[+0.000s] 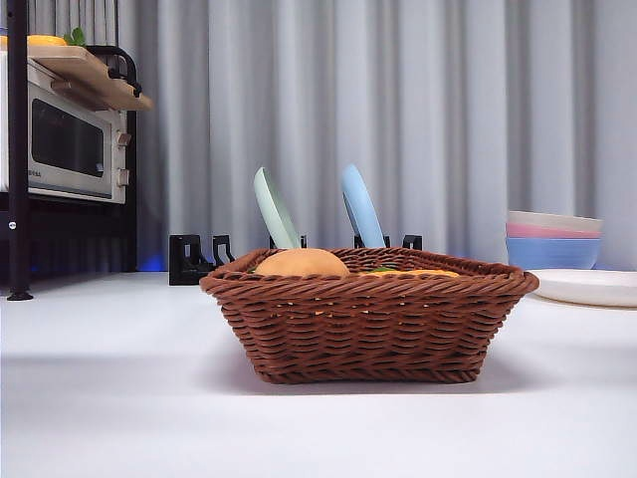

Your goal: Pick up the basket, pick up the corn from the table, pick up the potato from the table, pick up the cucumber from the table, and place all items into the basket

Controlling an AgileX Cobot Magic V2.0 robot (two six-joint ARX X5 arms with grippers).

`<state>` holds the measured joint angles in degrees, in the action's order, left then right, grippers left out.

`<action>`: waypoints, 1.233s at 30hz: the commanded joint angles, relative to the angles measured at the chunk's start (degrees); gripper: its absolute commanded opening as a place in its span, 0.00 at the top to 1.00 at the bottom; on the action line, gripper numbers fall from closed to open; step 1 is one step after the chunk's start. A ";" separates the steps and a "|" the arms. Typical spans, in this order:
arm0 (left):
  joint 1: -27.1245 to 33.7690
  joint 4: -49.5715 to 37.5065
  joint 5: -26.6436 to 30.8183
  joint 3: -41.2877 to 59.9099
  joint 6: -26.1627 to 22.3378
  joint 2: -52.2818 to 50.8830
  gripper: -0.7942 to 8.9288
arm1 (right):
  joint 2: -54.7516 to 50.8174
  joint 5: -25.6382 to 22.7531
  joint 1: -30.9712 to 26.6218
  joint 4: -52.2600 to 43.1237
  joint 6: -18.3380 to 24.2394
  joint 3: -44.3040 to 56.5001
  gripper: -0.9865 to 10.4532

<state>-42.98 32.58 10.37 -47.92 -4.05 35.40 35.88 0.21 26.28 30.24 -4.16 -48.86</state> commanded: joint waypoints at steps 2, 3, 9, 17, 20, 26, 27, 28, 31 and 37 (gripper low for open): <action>-0.17 -4.42 -0.44 6.23 -0.22 -0.57 0.93 | -5.07 -0.61 0.42 0.00 0.24 5.07 0.92; -0.17 -3.85 -0.55 6.58 0.24 -0.55 0.93 | -5.46 -0.66 0.39 0.81 -0.87 5.20 0.92; -0.15 2.95 -1.42 6.58 2.43 0.66 0.92 | -5.66 -0.50 0.39 2.40 -5.84 5.20 0.91; -0.15 4.35 -1.44 6.58 2.43 0.90 0.92 | -5.18 -0.68 0.39 2.43 -5.84 5.20 0.91; -0.33 4.39 -1.49 6.58 2.43 0.90 0.92 | -5.18 -0.59 0.42 2.40 -5.84 5.20 0.91; 1.95 4.52 -1.99 6.60 -0.66 -4.20 0.92 | -5.14 -0.61 0.42 2.43 -5.81 5.20 0.91; 2.97 4.33 -2.97 6.64 -0.22 -5.44 0.92 | -5.14 -0.61 0.42 2.43 -5.81 5.20 0.91; 4.50 4.00 -4.83 6.69 0.17 -6.93 0.92 | -5.14 -0.61 0.42 2.43 -5.84 5.20 0.91; 10.49 1.70 -9.53 7.56 1.05 -11.47 0.92 | -5.14 -0.61 0.42 2.43 -5.84 5.20 0.91; 25.99 -3.06 -15.34 14.60 1.05 -20.02 0.92 | -5.14 -0.61 0.42 2.43 -5.84 5.20 0.91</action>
<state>-19.16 29.98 -4.32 -34.72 -3.38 16.01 30.79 -0.23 26.61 33.01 -9.50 -44.12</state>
